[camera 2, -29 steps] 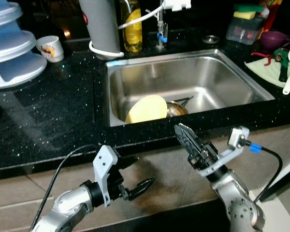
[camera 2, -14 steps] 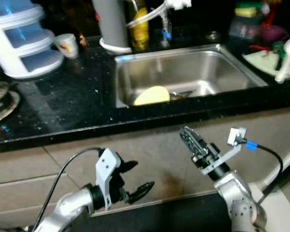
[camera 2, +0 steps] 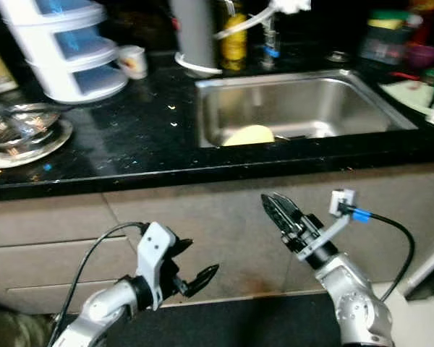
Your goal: Kitchen organization
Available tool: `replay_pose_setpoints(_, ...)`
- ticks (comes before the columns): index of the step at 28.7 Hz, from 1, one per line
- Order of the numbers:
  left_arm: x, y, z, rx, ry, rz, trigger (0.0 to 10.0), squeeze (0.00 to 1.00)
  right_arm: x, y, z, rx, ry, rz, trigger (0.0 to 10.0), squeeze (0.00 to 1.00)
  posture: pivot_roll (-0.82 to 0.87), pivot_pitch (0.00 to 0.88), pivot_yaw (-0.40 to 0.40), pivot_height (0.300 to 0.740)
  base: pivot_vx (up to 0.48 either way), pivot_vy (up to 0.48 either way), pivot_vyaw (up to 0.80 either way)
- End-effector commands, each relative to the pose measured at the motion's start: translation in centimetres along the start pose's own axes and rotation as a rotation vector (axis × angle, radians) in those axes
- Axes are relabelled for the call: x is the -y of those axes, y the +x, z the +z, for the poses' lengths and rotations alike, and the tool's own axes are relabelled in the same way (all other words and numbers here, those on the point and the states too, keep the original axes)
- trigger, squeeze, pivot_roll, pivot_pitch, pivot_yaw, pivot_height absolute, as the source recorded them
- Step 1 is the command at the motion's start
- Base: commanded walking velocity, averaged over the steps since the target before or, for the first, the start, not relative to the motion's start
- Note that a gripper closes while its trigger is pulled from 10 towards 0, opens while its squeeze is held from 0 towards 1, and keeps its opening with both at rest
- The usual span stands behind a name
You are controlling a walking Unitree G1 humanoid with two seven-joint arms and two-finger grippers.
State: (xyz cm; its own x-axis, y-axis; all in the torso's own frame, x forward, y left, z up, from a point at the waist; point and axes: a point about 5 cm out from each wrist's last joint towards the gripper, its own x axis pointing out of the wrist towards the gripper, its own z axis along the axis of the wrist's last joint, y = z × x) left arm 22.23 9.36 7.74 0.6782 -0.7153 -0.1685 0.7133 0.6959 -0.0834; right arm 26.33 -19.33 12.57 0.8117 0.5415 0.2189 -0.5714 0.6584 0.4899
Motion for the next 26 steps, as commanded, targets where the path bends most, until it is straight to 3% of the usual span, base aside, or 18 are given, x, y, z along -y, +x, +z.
replay_pose_setpoints(1, -0.4, -0.2, -0.5, -0.016, 0.002, 0.021, 10.0, 0.0, -0.7, 0.7, 0.2, 0.004, -0.027, 0.023, 10.0, 0.0, 0.05, 0.0, -0.003, 0.74, 0.0, 0.0, 0.8)
replay_pose_setpoints(9, -0.5, -0.1, -0.5, -0.013, 0.041, 0.03, 10.0, 0.0, -2.2, 2.2, 1.6, 0.025, -0.101, 0.084, 10.0, 0.0, 0.05, 0.0, 0.001, 0.74, 0.0, 0.0, 0.8)
replay_pose_setpoints(18, -1.7, 0.1, 0.0, 0.03, 0.093, 0.177, 10.0, 0.0, -4.4, 4.3, 3.2, 0.057, -0.174, 0.155, 10.0, 0.0, 0.06, 0.0, -0.007, 0.74, 0.0, 0.0, 0.8)
replay_pose_setpoints(22, -1.8, 0.1, 0.1, 0.043, 0.111, 0.185, 10.0, 0.0, -4.7, 5.0, 3.4, 0.054, -0.212, 0.138, 10.0, 0.0, 0.06, 0.0, -0.009, 0.74, 0.0, 0.0, 0.8)
replay_pose_setpoints(26, -1.8, 0.2, 0.1, 0.045, 0.119, 0.189, 10.0, 0.0, -5.2, 7.1, 4.4, 0.062, -0.33, 0.064, 10.0, 0.0, 0.06, 0.0, -0.006, 0.74, 0.0, 0.0, 0.59)
